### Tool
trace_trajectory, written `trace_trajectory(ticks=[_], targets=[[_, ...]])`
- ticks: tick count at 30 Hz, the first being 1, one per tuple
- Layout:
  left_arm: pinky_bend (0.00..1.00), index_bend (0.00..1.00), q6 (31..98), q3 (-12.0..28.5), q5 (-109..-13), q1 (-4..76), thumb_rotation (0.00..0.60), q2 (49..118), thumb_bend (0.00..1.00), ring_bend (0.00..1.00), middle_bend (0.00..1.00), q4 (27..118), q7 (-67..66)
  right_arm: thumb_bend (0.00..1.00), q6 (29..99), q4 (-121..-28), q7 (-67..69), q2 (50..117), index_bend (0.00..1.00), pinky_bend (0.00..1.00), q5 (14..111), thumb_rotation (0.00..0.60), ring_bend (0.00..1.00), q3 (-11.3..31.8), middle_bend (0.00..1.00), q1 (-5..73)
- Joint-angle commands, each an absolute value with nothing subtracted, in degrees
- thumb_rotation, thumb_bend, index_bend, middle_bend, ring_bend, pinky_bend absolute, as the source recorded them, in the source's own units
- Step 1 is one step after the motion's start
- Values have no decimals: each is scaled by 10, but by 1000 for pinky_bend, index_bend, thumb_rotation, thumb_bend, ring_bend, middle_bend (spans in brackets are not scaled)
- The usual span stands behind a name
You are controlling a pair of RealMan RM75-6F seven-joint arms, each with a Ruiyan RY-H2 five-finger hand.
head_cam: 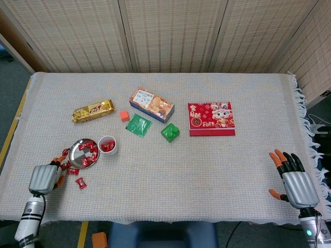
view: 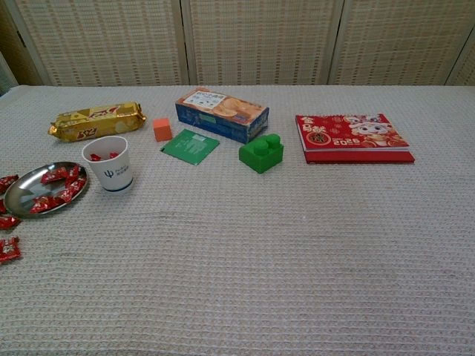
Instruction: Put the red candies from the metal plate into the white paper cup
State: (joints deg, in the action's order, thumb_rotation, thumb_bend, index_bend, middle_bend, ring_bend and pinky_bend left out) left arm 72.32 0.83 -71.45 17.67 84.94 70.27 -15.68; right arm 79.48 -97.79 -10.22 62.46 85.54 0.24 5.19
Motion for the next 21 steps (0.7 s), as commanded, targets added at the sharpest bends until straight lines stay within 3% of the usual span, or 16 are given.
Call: trace_trajectory(ticks=[1,21], targets=[[1000,185,707,19,-703,181,600,863,350,631,286,691,-161,24,794,-978,-103,625,0,0,854,600,0,3,0,52],[1000,212,668,43,-673,193,600,893,349,656,290,667,-212,24,793,-977,-104,625,0,0,850,600,0,4,0,52]])
